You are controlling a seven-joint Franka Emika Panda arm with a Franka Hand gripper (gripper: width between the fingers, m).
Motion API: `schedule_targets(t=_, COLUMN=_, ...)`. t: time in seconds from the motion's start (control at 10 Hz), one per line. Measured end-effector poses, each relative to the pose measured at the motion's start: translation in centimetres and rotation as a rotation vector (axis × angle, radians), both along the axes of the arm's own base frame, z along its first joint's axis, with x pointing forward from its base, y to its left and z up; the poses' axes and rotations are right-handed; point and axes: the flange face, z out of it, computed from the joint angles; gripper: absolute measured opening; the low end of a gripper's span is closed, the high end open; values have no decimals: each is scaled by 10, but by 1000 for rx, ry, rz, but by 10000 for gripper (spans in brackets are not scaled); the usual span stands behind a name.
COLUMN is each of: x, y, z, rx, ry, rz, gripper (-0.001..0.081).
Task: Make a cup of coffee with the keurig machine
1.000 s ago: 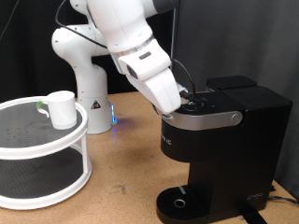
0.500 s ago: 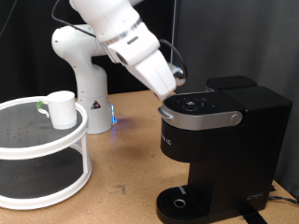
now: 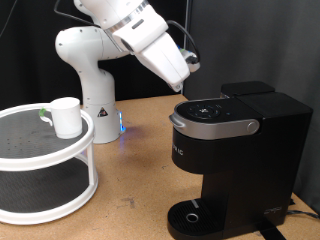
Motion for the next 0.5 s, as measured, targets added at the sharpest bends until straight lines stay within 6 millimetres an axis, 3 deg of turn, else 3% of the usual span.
schedule_targets(t=0.3, x=-21, y=-15, z=-9, rx=44, ry=-83, rz=-212, gripper=0)
schedule_targets(t=0.5, x=-43, y=-25, z=-8, rx=92, ry=-45, rz=-236, gripper=0)
